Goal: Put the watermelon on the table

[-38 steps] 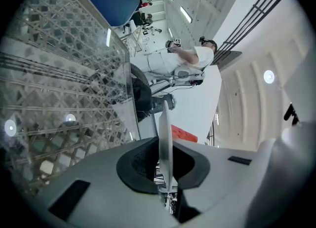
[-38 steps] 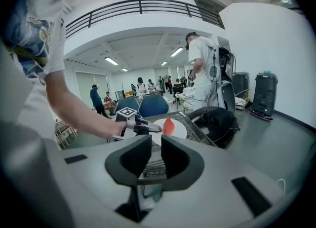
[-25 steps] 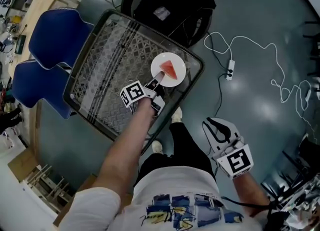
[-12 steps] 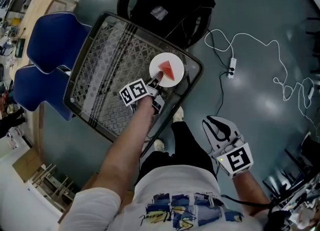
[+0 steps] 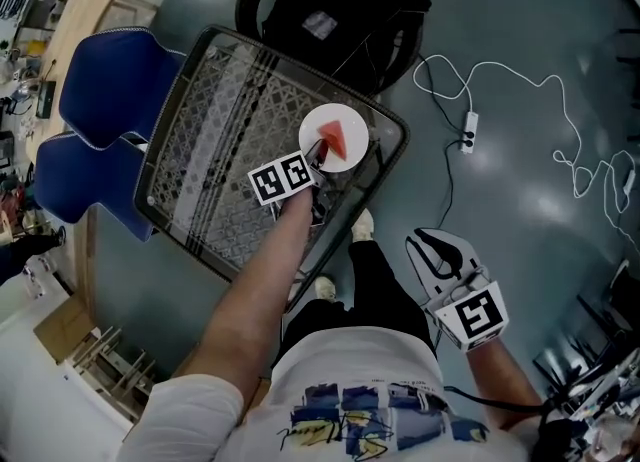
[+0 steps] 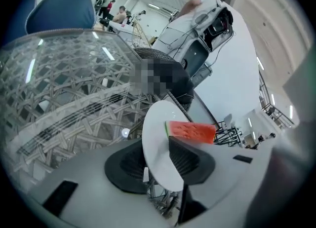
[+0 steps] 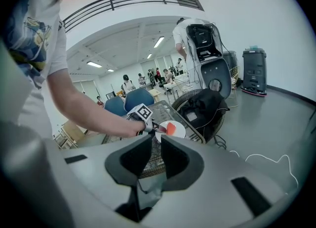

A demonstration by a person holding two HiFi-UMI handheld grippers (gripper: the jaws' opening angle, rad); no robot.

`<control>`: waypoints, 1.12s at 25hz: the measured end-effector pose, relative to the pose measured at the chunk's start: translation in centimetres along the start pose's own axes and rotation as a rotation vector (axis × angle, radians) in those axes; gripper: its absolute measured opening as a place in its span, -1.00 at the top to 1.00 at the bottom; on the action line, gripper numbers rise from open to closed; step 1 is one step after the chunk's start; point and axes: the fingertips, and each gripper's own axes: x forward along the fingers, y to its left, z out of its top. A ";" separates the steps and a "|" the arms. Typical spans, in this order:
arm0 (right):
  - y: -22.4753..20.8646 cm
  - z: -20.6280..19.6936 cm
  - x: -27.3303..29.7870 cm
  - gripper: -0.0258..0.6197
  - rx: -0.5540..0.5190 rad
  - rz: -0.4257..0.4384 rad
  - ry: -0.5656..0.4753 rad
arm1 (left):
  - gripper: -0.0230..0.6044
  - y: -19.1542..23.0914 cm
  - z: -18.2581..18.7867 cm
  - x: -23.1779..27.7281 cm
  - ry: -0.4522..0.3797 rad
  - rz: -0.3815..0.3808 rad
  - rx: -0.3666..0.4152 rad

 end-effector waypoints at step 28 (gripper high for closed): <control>5.8 0.1 -0.8 0.74 -0.061 -0.027 -0.044 | 0.32 1.7 -1.1 -11.1 -0.101 0.102 0.246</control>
